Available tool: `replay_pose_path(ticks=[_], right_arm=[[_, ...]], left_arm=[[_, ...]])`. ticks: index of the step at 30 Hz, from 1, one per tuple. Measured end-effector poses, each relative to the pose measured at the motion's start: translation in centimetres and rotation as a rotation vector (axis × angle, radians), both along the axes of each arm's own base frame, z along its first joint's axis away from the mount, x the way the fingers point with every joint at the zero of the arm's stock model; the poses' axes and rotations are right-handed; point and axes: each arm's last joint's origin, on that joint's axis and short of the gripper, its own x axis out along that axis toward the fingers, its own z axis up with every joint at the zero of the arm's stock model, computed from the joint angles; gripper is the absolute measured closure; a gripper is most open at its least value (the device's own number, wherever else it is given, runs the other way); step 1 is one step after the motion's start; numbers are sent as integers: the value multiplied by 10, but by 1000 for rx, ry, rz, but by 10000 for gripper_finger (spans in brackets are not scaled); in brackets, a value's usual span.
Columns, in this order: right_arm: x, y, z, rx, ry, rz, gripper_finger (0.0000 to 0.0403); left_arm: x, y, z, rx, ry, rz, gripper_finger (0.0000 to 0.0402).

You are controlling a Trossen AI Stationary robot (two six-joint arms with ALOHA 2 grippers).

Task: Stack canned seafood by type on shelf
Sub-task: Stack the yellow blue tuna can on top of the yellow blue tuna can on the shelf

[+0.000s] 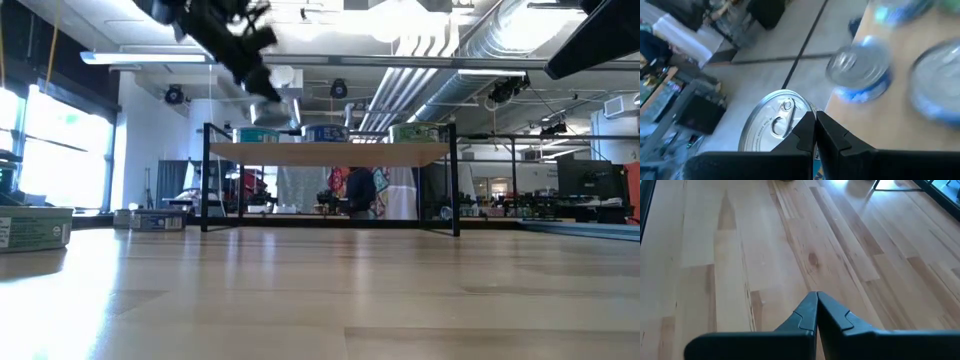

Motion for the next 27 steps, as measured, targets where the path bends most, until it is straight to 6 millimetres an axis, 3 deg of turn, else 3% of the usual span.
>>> replay_pose_path(ticks=[4,9,27], right_arm=[[0,0,0,11,-3,-9,402],[0,0,0,12,0,-8,402],[-1,-1,0,4,5,-8,402]], left_arm=[[0,22,-17,-2,63,51,401],[-2,33,-30,-34,106,82,401],[3,15,-29,-83,121,28,401]])
